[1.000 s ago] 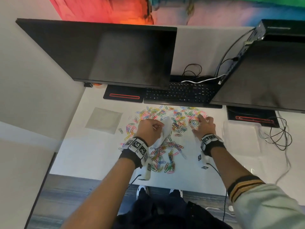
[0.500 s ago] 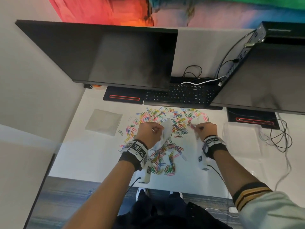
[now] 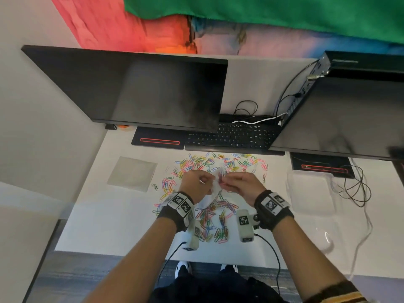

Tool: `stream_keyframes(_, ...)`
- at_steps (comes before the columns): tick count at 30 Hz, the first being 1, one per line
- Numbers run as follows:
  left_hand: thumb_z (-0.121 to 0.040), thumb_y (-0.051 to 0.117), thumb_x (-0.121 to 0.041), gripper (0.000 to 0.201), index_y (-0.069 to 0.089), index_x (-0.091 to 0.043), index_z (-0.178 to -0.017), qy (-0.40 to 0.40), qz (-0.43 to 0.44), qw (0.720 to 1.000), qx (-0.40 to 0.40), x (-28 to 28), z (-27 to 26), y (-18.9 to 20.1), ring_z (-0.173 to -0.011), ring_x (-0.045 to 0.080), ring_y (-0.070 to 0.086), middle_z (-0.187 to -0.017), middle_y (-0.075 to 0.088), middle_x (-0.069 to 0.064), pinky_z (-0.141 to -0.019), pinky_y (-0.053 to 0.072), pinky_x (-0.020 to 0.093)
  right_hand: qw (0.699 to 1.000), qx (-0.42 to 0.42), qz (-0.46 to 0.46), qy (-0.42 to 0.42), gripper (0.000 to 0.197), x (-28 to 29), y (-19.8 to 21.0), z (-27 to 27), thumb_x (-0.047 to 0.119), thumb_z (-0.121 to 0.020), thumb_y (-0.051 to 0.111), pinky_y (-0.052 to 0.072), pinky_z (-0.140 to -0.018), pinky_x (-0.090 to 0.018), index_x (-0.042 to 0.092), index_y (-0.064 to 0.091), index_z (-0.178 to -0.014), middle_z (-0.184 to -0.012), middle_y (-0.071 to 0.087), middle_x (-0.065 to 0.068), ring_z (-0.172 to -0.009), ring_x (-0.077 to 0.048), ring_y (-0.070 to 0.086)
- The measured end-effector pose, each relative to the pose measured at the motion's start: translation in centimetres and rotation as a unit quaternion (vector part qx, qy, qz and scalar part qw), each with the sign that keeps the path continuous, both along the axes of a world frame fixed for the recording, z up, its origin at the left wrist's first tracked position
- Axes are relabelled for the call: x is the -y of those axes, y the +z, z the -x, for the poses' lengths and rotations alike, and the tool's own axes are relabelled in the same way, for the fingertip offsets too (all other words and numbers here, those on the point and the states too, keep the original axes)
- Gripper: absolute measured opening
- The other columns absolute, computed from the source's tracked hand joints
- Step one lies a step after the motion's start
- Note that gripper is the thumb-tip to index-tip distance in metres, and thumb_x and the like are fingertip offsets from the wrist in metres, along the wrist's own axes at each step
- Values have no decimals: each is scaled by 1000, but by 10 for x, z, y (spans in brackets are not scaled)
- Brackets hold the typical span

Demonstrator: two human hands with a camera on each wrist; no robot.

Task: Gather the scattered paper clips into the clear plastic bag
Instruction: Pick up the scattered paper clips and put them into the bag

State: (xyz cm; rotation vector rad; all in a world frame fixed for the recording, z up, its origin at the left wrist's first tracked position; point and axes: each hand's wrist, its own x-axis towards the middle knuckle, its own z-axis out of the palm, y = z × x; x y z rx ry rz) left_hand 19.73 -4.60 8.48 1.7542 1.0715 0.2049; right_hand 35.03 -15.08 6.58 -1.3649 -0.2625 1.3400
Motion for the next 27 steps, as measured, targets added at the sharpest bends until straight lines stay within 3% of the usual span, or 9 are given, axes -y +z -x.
stream_keyframes(4, -91, 64, -7, 18, 75, -20, -84, -9, 2, 1000, 4, 1, -2, 0, -65, 22, 75, -74, 75, 9, -71, 63, 36, 972, 219, 77, 23, 11, -11, -16, 16, 2, -79, 75, 59, -82, -33, 3, 76, -91, -91, 75, -16, -85, -28, 72)
stream_keyframes(6, -90, 65, -9, 19, 73, -24, -80, -17, 1, 1000, 7, 3, -4, 0, -64, 24, 74, -72, 75, 8, -70, 63, 40, 935, 338, 99, 35, 12, -16, -16, 23, 3, -78, 75, 55, -73, -22, 9, 78, -87, -81, 75, -6, -76, -17, 69)
stream_keyframes(8, -90, 67, -12, 14, 74, -21, -83, -23, 1, 1000, 5, 5, -5, 0, -62, 24, 74, -70, 73, 5, -70, 63, 40, 910, 400, 95, 53, 12, -18, -8, 29, 0, -76, 72, 53, -64, -19, 8, 78, -82, -74, 73, -8, -65, -13, 62)
stream_keyframes(12, -90, 66, -9, 13, 76, -17, -89, -26, -5, 1000, 6, 4, -5, -2, -61, 20, 74, -75, 74, 5, -68, 63, 40, 890, 438, 107, 67, 12, -19, -3, 29, -2, -78, 70, 55, -54, -23, 7, 77, -74, -66, 72, -15, -54, -21, 63)
stream_keyframes(17, -90, 64, -7, 15, 76, -15, -90, -23, -10, 1000, 6, 3, -5, -4, -63, 20, 74, -75, 75, 8, -71, 63, 39, 843, 520, 86, 107, 25, -18, -8, 31, -4, -86, 57, 37, -60, -4, 8, 78, -92, -84, 74, -7, -68, -12, 57)
stream_keyframes(21, -89, 65, -6, 16, 76, -17, -86, -21, -10, 1000, 1, 3, -5, -6, -61, 20, 74, -73, 75, 8, -69, 63, 38, 823, 525, 72, 204, 27, -13, -4, 30, 2, -90, 52, 45, -72, -20, 10, 78, -92, -80, 72, 0, -65, -8, 55)
stream_keyframes(23, -89, 66, -6, 13, 76, -14, -88, -13, -5, 1000, 0, 4, -5, -6, -61, 19, 74, -75, 75, 8, -70, 63, 36, 804, 526, 75, 266, 28, -10, 0, 26, 5, -93, 50, 44, -82, -21, 13, 76, -101, -102, 73, -4, -85, -16, 63)
stream_keyframes(25, -90, 66, -7, 11, 76, -11, -92, -2, -3, 1000, 3, 5, -4, -5, -59, 16, 73, -74, 74, 5, -66, 63, 30, 842, 467, 53, 264, 26, -7, 4, 11, 3, -93, 53, 47, -87, -20, 13, 75, -105, -115, 70, -4, -99, -16, 66)
stream_keyframes(27, -90, 65, -8, 11, 76, -12, -92, 1, -12, 1000, 2, 5, -3, -2, -56, 11, 71, -72, 73, 2, -62, 61, 23, 921, 340, 23, 188, 21, 0, 13, -14, 3, -93, 57, 55, -77, -20, 11, 74, -103, -110, 71, -9, -89, -14, 70)
